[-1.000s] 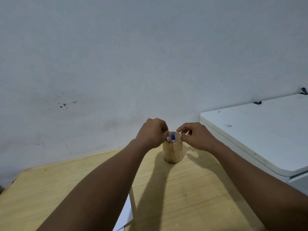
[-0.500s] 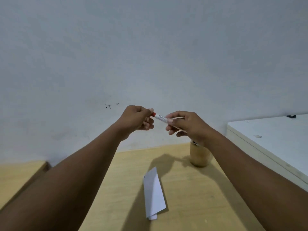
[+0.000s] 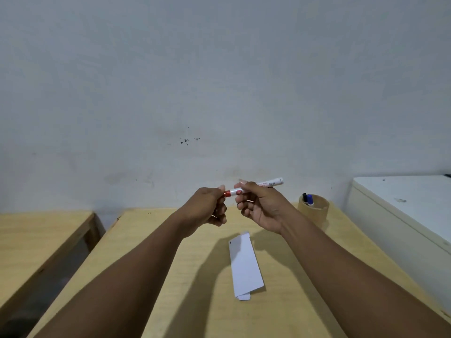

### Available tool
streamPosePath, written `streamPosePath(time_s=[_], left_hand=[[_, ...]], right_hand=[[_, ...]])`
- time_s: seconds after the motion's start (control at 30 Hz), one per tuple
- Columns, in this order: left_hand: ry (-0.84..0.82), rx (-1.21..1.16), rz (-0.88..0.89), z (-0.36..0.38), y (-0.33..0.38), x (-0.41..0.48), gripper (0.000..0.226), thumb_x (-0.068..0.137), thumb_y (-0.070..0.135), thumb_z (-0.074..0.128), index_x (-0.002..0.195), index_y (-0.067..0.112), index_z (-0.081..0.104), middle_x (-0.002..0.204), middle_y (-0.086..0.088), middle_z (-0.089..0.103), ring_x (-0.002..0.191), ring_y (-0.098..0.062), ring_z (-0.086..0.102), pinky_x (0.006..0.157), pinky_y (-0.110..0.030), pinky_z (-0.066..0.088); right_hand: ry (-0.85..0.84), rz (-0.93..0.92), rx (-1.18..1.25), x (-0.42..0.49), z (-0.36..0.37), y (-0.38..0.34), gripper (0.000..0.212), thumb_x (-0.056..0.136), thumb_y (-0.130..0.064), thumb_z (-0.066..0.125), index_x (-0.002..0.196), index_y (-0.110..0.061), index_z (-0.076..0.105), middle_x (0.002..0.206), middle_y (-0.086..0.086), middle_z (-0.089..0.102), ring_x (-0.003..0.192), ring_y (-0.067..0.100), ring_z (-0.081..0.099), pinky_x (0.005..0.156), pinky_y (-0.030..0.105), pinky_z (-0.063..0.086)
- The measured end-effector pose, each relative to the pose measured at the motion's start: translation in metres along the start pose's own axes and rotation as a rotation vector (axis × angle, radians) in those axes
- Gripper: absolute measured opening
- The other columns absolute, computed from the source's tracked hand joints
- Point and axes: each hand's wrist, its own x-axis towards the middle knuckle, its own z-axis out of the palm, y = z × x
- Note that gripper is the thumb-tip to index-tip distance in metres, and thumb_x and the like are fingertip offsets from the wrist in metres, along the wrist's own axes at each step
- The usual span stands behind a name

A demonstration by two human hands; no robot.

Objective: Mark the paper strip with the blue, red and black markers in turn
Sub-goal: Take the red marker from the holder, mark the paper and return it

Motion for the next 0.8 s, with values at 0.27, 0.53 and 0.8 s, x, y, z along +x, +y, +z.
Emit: streamPosePath(time_s=[0.27,0.53,0.8], left_hand=[[0.026,-0.311,-0.127,0.013,-0.019,-0.002,0.041,0.108,0.031,0.034,0.070,0.016,0.039,0.054,-0.001,0.029,0.048,-0.024,0.043,0.053,-0.032,0.036],[0.138,-0.443,-0.254,-0.009,-0.067,-0.008,0.046,0.108,0.041,0.036,0.071,0.014,0.043,0.059,-0.008,0.057,0.057,-0.029,0.070,0.053,-0.032,0.053],[-0.029,-0.468,-0.358,0.023,-0.099,0.001,0.048,0.108,0.038,0.037,0.068,0.012,0.046,0.093,-0.025,0.075,0.100,-0.041,0.075,0.082,-0.041,0.059]], right_hand=[[-0.066,-0.063,-0.034,0.006,-0.008,0.010,0.012,0.096,-0.017,0.065,0.090,-0.007,0.068,0.068,0.011,0.066,0.060,0.021,0.062,0.067,0.031,0.047],[0.064,-0.048,-0.051,0.016,-0.025,0.023,0.019,0.099,-0.020,0.057,0.105,-0.007,0.069,0.077,0.011,0.071,0.069,0.026,0.073,0.058,0.028,0.049],[0.255,-0.091,-0.368,0.034,-0.026,0.093,0.004,0.087,-0.010,0.068,0.085,-0.007,0.069,0.067,0.014,0.070,0.054,0.026,0.065,0.043,0.026,0.041]])
